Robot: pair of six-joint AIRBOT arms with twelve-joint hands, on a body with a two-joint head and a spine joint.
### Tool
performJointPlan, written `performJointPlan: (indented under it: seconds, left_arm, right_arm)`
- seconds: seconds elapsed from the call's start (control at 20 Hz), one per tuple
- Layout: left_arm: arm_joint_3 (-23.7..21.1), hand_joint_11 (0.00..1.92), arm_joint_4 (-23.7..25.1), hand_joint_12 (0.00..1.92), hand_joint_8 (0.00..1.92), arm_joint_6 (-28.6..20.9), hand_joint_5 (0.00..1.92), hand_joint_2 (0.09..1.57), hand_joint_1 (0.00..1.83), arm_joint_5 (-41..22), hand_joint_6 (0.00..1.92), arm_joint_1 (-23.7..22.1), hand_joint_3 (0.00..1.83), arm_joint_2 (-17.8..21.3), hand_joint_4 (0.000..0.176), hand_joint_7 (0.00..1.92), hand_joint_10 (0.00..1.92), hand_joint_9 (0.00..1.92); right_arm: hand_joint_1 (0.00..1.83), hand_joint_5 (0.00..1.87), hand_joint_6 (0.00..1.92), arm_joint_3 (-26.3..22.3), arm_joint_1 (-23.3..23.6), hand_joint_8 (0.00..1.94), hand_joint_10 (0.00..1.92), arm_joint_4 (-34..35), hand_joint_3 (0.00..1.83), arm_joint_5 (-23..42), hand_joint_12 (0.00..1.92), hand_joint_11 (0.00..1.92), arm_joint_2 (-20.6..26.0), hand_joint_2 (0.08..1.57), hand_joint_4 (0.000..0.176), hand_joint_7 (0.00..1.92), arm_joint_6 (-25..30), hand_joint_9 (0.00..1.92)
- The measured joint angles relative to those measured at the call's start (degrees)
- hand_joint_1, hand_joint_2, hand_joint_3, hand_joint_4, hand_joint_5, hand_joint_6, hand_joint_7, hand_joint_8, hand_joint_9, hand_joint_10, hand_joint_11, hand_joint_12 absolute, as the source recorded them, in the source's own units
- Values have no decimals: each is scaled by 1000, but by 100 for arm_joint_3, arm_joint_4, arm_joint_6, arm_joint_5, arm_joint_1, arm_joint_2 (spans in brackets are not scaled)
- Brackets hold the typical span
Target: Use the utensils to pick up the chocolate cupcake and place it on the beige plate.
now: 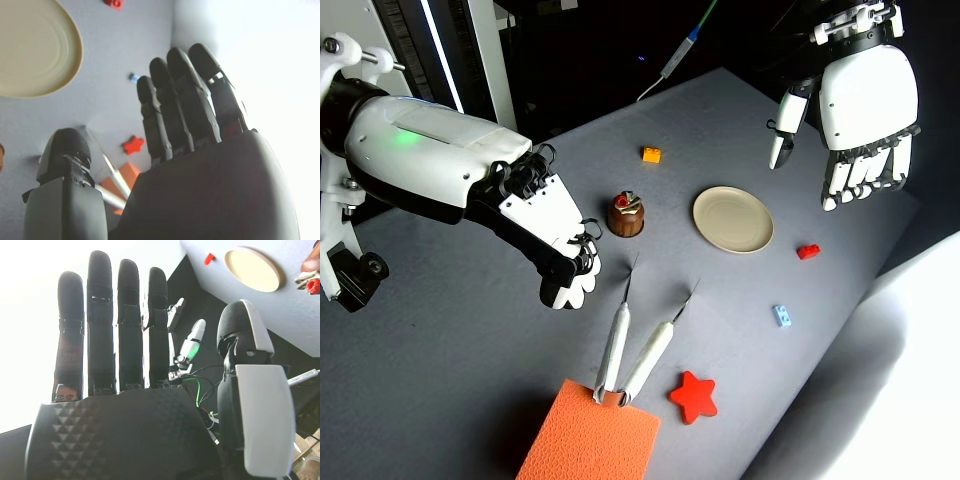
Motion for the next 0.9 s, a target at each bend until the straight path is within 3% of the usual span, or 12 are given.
performJointPlan:
  seconds: [0.1,0.35,0.4,0.5,0.6,0.7,0.8,0.9]
  left_arm:
    - [0,20,-2,45,0,4,62,1063,112,-50,5,-20,8,-11,0,53,0,22]
    - [138,0,-20,184,1,7,62,1063,161,-31,0,-37,0,-31,0,45,2,24]
    - [142,0,-4,166,0,9,47,1066,126,-26,0,-37,1,-46,0,38,1,23]
    - [153,0,-7,93,3,9,52,1068,123,-28,2,-37,1,-46,0,34,3,24]
    - [153,0,-9,59,6,11,56,1055,137,-31,2,-35,0,-48,0,52,2,25]
    - [153,0,-4,32,3,9,47,1059,114,-37,0,-35,0,-72,0,59,1,23]
    - [153,39,2,40,3,11,114,1054,137,-35,4,-35,0,-70,0,107,5,64]
    - [155,52,42,57,1,22,119,1055,107,-31,0,-37,1,-70,0,104,3,70]
  right_arm:
    - [56,57,5,-15,2,8,9,-39,11,37,390,0,0,966,0,84,-2,85]
    - [66,56,3,107,0,2,3,111,1,11,448,0,-146,966,0,67,-66,79]
    - [45,10,0,170,4,0,6,149,5,-2,289,0,-225,978,0,13,-72,20]
    - [95,18,2,348,138,3,3,455,0,-136,279,0,-437,967,0,28,-212,33]
    - [97,57,6,597,321,7,7,1082,0,-160,330,0,-769,965,0,68,-726,71]
    - [111,77,5,787,509,6,5,2044,0,-168,342,0,-1097,959,0,93,-1646,87]
    - [120,37,3,1014,815,4,2,3150,0,-380,235,0,-1327,960,0,54,-2369,50]
    - [173,2,0,1117,1001,0,0,3473,0,-463,126,0,-1362,942,0,14,-2601,12]
